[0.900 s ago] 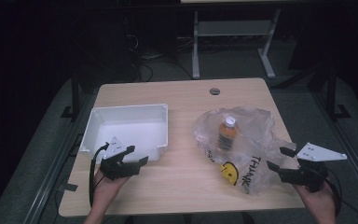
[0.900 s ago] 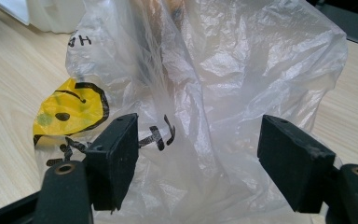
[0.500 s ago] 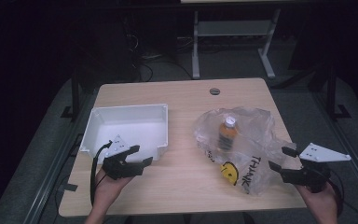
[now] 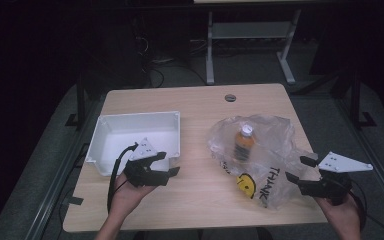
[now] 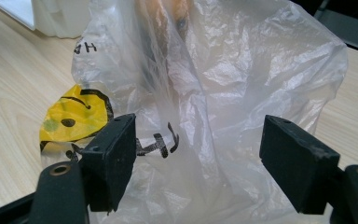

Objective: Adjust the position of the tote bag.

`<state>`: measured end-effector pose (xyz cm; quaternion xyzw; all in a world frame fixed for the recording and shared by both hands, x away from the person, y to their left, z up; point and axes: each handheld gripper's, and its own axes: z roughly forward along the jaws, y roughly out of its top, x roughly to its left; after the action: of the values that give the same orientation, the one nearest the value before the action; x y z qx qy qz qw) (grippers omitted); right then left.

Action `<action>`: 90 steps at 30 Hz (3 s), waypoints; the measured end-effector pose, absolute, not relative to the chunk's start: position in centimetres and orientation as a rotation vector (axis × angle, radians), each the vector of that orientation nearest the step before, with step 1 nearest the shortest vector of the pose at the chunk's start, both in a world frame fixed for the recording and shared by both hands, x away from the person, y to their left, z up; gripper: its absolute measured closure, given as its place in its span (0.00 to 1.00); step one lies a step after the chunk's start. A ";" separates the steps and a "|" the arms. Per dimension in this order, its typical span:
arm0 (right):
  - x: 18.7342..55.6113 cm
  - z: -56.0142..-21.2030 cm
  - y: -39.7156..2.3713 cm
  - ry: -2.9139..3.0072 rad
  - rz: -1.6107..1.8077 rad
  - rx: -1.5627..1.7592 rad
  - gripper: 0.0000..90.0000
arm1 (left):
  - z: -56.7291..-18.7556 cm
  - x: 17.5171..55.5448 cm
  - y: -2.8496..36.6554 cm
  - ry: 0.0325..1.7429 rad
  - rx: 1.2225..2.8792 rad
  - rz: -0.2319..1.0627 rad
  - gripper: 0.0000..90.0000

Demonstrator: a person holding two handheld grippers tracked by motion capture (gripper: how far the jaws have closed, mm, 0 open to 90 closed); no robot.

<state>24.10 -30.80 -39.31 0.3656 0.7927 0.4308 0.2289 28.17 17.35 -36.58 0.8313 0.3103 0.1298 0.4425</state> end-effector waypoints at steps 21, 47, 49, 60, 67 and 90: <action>24.2 -38.9 -30.9 2.171 1.182 0.994 0.30 | -35.1 30.1 12.9 0.673 2.133 0.257 0.33; 23.7 -38.5 -30.6 2.162 1.176 0.981 0.29 | -33.6 32.4 7.8 0.569 2.187 0.193 0.33; 23.7 -38.4 -30.7 2.159 1.177 0.979 0.29 | -33.5 32.7 7.3 0.563 2.196 0.191 0.33; 23.7 -38.4 -30.8 2.161 1.178 0.973 0.29 | -33.0 34.2 4.2 0.547 2.230 0.177 0.33; 23.7 -38.4 -30.6 2.163 1.179 0.960 0.29 | -33.3 35.1 2.8 0.525 2.250 0.167 0.33; 23.6 -38.3 -31.0 2.146 1.187 0.968 0.29 | -34.1 37.6 -0.5 0.541 2.295 0.157 0.34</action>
<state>23.56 -30.96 -38.27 0.3554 0.7880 0.4361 0.2501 37.57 -0.47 -34.12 0.8986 0.2119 0.0616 0.3793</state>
